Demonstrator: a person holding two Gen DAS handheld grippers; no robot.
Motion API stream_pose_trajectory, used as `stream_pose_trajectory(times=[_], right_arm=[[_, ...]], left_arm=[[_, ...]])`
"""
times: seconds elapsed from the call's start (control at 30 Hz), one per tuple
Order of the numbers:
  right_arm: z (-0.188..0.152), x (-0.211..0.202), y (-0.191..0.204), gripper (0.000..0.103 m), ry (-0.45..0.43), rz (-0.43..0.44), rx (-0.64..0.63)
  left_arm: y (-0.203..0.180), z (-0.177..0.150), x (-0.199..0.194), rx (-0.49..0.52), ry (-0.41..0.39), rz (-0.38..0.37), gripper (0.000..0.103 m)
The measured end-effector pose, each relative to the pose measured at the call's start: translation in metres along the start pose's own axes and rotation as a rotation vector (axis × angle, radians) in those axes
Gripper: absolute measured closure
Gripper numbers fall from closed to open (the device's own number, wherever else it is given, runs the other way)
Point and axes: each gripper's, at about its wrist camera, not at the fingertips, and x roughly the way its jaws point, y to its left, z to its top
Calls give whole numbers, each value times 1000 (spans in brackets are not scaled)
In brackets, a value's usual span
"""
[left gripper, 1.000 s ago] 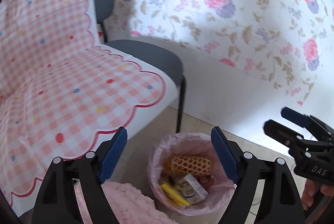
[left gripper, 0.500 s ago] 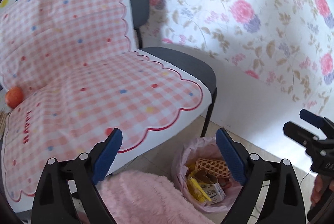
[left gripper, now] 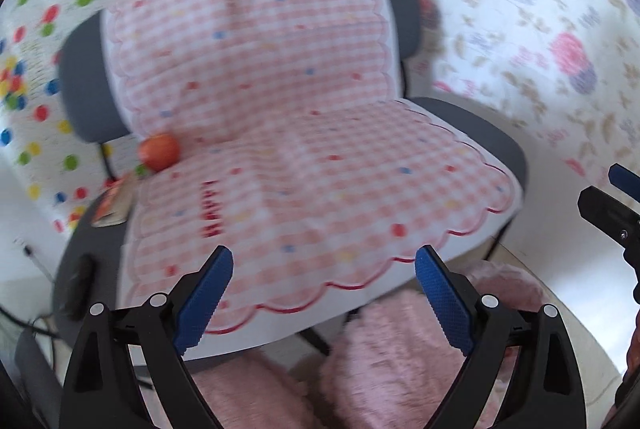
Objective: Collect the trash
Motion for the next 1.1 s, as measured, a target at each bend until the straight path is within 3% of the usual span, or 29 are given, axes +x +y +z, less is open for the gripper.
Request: stream_pose_trajectory(times=[0.3,1.1], right_arm=[[17,-4,30,6,29,23,-40],[5,-13,34,6,65,13,-37]], left_arm=[[47,-8,-31,-90,17,117,11],[60,-12,-45,-104,16,128,11]])
